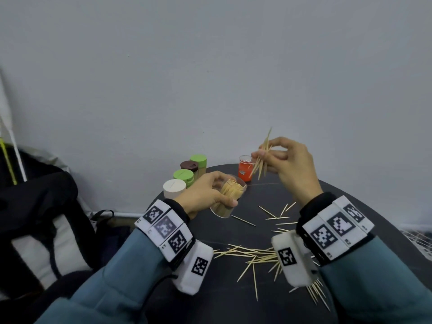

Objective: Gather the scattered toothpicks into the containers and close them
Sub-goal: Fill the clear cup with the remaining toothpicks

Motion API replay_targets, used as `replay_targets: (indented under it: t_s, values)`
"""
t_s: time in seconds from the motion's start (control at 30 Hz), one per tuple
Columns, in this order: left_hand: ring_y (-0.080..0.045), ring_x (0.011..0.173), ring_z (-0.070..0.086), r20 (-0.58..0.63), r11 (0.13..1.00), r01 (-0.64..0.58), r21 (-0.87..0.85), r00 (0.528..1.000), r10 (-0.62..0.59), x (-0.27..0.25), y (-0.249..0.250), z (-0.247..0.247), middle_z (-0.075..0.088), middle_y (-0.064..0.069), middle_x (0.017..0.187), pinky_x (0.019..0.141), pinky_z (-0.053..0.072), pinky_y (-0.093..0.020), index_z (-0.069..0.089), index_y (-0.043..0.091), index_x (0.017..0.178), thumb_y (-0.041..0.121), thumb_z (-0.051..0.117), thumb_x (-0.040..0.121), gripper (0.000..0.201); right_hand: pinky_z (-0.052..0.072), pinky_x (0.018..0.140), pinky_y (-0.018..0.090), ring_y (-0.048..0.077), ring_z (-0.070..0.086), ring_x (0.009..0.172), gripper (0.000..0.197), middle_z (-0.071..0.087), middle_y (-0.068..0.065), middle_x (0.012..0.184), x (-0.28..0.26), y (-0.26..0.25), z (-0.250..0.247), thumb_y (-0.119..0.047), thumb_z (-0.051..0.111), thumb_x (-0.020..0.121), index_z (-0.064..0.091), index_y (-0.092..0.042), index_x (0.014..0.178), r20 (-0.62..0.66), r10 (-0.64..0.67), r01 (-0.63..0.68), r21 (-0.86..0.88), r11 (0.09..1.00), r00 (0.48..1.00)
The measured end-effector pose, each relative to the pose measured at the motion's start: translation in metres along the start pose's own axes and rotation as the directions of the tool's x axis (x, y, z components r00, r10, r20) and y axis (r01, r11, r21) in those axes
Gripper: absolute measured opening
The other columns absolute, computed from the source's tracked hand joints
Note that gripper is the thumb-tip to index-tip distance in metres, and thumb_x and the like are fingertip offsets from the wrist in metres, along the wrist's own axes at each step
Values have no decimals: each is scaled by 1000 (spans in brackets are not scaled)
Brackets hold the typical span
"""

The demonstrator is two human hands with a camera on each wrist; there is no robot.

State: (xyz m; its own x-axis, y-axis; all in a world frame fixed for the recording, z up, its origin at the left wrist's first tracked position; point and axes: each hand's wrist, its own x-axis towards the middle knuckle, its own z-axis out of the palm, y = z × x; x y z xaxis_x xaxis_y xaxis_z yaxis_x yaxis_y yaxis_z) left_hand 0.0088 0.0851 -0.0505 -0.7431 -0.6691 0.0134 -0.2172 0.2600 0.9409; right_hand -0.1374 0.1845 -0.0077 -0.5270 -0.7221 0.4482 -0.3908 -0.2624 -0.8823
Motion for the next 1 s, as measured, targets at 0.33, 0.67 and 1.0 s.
replay_targets:
  t_s: [0.33,0.67,1.0]
  values:
    - [-9,92,61,34,993,-25,-119,999,29,3,4,7,65,-3,104,68,50,-22,53,12,122,-2,74,76,52,51,74,14,2,66,86,15,72,-1,98,-14,26,26,-14,53,94,54,-2,102,141,-30,49,-133,990,990]
    - [-3,87,62,178,993,-76,-90,980,91,1,9,14,65,1,99,65,49,-15,56,16,112,-4,73,75,45,46,94,29,6,61,101,32,67,-4,109,-14,33,19,-28,32,101,61,-21,91,193,25,11,-181,983,981]
    - [-9,92,61,230,995,-87,-47,968,95,0,14,23,66,-2,101,73,49,-21,57,11,116,0,75,75,46,44,76,4,-6,59,92,26,65,-14,97,-23,29,-4,-20,38,100,64,-20,102,245,44,-1,-172,985,969]
